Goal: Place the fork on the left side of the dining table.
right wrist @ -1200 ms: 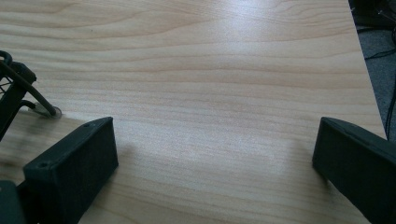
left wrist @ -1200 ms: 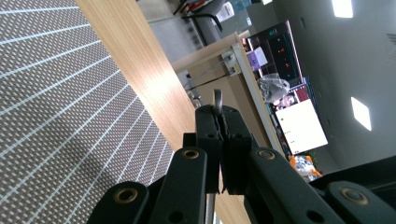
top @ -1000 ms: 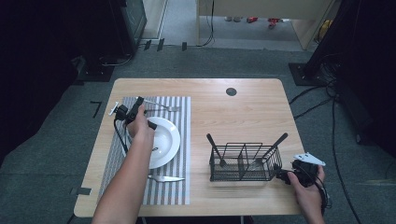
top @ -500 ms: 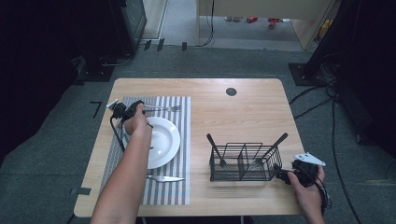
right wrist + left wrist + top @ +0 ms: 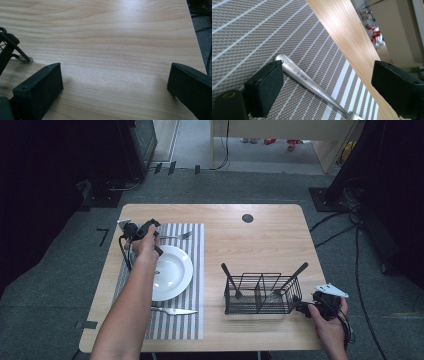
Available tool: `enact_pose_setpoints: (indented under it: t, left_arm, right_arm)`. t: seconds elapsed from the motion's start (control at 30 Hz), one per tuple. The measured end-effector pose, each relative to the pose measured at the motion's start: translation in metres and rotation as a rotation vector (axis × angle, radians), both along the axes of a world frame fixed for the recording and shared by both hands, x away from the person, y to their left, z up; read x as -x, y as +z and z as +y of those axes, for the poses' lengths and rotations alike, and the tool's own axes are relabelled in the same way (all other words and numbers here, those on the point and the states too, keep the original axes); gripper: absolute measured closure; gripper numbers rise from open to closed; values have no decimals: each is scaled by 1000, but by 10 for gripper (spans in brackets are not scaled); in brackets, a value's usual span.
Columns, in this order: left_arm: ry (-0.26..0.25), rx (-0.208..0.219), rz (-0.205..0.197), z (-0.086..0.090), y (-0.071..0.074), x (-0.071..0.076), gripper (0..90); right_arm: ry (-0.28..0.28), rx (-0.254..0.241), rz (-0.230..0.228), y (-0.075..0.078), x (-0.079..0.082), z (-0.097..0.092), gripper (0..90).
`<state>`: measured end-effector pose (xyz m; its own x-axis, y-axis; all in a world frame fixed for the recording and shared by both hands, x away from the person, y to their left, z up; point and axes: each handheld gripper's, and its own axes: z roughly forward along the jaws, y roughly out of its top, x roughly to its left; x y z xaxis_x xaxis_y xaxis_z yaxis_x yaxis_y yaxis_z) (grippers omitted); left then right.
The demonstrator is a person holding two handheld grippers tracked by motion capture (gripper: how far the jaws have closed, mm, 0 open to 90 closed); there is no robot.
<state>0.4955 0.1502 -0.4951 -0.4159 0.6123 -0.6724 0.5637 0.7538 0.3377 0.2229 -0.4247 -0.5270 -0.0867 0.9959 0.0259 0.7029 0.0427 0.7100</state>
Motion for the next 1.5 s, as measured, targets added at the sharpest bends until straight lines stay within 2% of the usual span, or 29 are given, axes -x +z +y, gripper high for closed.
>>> enact_pose_setpoints:
  t: [0.07,0.1,0.17,0.33,0.43,0.57,0.67,0.73,0.77,0.87,1.0,1.1,1.17,1.23,1.3,1.33,1.4,1.5]
  left_arm:
    - [-34,28,7,2,1,-5,105]
    - [-34,28,7,2,1,-5,105]
    - [-77,50,0,2,1,-8,105]
    - [-91,76,-7,7,1,-10,107]
    - [-87,86,15,10,1,-8,138]
    - [-94,73,-9,11,5,-6,140]
    - [-116,31,-25,12,9,-2,140]
    - [-153,-9,-58,13,12,3,139]
    - [-153,-9,-58,13,12,3,139]
    - [-201,-73,-77,15,18,10,140]
    - [-246,-152,-142,16,27,20,140]
    - [-297,-246,-181,15,34,30,140]
    - [-330,-275,-205,15,38,36,140]
    - [-345,-301,-208,15,40,41,140]
    - [-376,-353,-229,17,44,48,140]
    - [-376,-353,-229,17,44,48,140]
    - [-411,-402,-236,17,47,55,140]
    - [-433,-427,-243,15,48,59,139]
  right_arm:
    - [-3,-1,2,0,0,0,0]
    - [-3,-1,2,0,0,0,0]
    - [-2,-1,1,0,0,0,0]
    - [0,0,0,0,0,0,0]
    - [-3,-1,2,0,0,0,0]
    - [-2,-1,2,0,0,0,0]
    - [-1,-1,1,0,0,0,0]
    - [-2,-1,1,0,0,0,0]
    - [-3,-2,1,0,0,0,0]
    - [-3,-2,2,0,0,0,0]
    - [-2,-1,1,0,0,0,0]
    - [-2,-1,1,0,0,0,0]
    - [-2,-1,1,0,0,0,0]
    - [-2,-1,1,0,0,0,0]
    - [-2,-1,1,0,0,0,0]
    - [-2,-1,1,0,0,0,0]
    - [-2,-1,1,0,0,0,0]
    - [-2,-1,1,0,0,0,0]
